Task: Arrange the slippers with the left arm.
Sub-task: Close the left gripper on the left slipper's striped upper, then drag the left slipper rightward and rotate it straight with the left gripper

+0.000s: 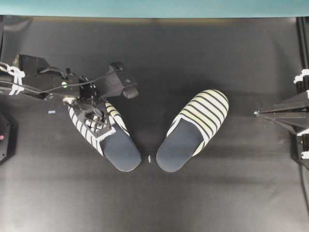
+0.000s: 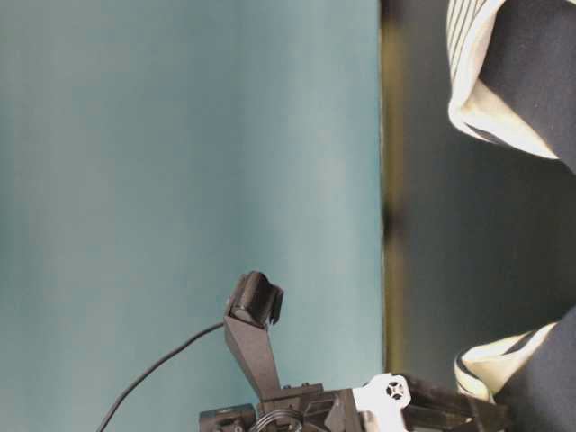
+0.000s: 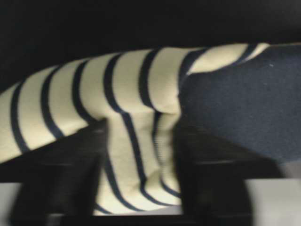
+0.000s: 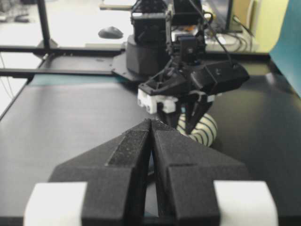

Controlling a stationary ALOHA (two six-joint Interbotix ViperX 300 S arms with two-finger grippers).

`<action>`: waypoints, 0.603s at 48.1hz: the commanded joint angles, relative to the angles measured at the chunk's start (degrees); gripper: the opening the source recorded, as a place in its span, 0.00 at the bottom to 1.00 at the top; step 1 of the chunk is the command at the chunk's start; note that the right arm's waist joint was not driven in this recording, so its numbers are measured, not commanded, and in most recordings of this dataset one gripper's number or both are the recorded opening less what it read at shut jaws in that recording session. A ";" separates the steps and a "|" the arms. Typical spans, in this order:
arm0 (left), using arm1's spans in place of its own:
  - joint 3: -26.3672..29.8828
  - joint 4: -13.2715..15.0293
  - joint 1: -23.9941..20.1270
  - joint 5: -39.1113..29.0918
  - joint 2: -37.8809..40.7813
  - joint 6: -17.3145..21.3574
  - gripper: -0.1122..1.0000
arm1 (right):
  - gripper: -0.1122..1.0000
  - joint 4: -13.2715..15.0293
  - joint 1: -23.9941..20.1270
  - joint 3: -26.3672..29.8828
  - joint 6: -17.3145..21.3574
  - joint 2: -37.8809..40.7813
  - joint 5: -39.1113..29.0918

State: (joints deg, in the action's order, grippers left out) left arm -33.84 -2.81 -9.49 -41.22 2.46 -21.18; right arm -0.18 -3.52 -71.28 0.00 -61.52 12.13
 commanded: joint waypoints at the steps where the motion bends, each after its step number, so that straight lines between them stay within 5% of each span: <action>1: 0.62 -0.26 0.09 0.18 -2.11 0.62 0.34 | 0.10 -0.09 0.00 0.18 0.26 0.26 0.35; 7: 1.23 -0.26 0.09 -0.18 -4.92 3.78 0.11 | 0.10 -0.09 0.00 0.18 0.26 0.26 0.35; 19: 7.82 -0.70 -0.44 -6.50 -10.55 13.18 0.11 | 0.10 -0.09 0.00 0.18 0.35 -0.26 0.26; 29: 11.51 -0.70 -2.72 -6.50 -9.40 15.73 0.11 | 0.10 -0.09 0.00 -0.35 0.35 -0.62 0.18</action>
State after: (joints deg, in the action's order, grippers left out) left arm -24.43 -3.25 -11.16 -47.99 -6.86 -5.80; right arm -0.18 -3.52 -71.81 0.00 -62.31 12.04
